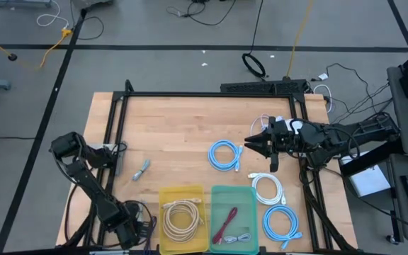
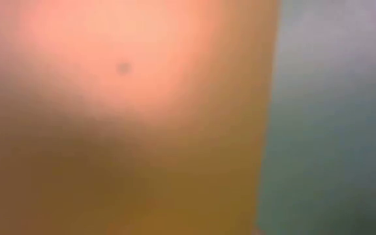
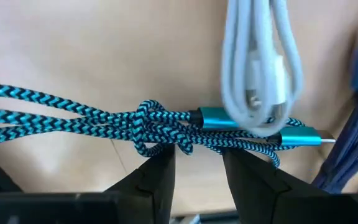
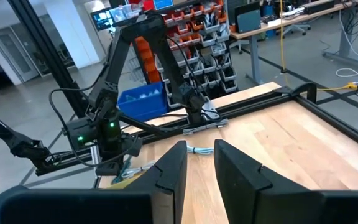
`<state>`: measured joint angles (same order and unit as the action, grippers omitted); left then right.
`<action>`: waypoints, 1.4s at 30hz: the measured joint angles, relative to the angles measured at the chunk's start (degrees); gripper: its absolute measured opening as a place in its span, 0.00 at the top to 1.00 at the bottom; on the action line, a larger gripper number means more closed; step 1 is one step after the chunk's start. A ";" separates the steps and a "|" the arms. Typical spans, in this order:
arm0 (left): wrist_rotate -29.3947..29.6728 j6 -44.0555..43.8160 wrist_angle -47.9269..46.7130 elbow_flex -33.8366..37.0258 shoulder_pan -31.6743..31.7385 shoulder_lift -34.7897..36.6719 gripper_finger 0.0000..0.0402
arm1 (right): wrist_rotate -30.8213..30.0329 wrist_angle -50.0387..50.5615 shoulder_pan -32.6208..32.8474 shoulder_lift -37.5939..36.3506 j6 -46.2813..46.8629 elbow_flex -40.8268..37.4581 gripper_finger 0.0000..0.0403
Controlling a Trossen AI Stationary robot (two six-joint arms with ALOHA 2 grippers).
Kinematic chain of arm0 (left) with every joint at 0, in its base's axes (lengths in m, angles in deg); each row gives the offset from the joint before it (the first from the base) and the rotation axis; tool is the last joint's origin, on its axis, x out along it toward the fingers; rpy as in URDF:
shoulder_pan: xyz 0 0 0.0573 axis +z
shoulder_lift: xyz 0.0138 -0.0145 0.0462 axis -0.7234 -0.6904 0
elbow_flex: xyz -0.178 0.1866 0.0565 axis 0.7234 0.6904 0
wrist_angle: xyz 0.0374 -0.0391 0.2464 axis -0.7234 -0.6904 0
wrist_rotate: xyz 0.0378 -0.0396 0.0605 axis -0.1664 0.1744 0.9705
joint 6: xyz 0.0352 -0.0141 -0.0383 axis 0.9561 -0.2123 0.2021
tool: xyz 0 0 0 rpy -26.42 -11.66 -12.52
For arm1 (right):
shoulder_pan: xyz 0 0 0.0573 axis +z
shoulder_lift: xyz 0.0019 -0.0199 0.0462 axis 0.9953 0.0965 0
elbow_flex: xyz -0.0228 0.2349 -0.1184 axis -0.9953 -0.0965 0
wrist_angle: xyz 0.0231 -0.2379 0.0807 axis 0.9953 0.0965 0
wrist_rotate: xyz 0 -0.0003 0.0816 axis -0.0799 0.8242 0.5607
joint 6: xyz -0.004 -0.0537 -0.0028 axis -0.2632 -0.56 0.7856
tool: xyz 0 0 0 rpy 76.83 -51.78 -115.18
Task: Pick & Place USB Port
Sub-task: Put the small blue charger cable into the green bin
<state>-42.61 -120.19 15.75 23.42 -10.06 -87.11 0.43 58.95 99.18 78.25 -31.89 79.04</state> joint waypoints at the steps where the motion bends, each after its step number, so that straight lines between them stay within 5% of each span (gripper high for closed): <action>1: 0.47 0.41 -0.23 0.05 0.19 0.38 0.64 | 0.00 0.00 0.00 0.00 0.17 0.00 0.82; 15: 18.17 5.03 -5.24 0.40 -2.49 18.33 0.64 | 0.04 0.14 0.00 0.00 0.42 0.00 0.82; 19: 21.88 22.98 -6.89 0.24 -2.33 20.19 0.64 | -0.32 0.19 0.00 0.00 -0.72 0.00 0.82; 25: 12.66 57.58 -10.54 0.25 2.01 18.43 0.64 | -1.76 0.16 -0.04 0.00 -0.90 0.00 0.82; 30: 13.66 89.16 -13.71 0.22 3.49 18.03 0.64 | -1.73 0.13 -0.02 0.00 1.28 0.00 0.82; 37: 16.58 94.24 -19.20 1.30 6.05 18.05 0.64 | -1.71 0.39 -0.02 0.00 1.91 0.00 0.82; 42: 12.30 91.88 -16.79 1.34 7.33 18.05 0.64 | -1.75 0.41 -0.02 0.00 1.91 0.00 0.82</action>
<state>-30.31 -28.31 -1.04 24.76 -2.73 -69.06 -1.32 59.36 99.16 78.25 -29.98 79.04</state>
